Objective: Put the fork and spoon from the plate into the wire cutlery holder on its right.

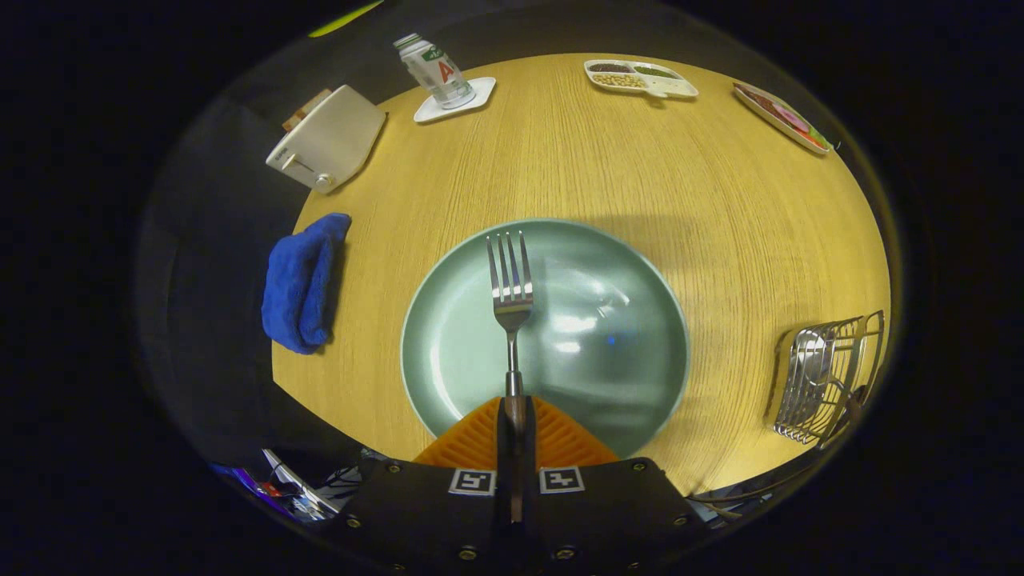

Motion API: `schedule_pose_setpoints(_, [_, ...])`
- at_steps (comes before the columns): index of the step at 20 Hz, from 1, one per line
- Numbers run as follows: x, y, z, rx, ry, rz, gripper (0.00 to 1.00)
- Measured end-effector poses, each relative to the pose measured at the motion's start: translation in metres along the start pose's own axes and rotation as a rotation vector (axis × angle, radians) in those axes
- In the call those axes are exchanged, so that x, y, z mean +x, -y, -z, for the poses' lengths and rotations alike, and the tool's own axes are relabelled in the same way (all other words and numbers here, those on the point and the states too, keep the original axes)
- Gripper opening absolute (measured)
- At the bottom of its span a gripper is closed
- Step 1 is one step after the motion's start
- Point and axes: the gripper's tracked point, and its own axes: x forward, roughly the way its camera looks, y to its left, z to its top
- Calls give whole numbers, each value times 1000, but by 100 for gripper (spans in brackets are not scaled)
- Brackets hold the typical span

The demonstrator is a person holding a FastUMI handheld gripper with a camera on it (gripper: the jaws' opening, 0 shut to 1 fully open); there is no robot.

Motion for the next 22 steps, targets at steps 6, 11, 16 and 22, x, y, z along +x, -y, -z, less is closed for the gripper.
schedule_pose_setpoints(6, [-34, 21, -23, 49, 68, 1, 6])
schedule_pose_setpoints(11, [-67, 57, -38, 93, 118, 29, 6])
schedule_pose_setpoints(16, [-107, 97, -41, 126, 149, 62, 6])
schedule_pose_setpoints(22, [-139, 136, -22, 199, 159, 104, 6])
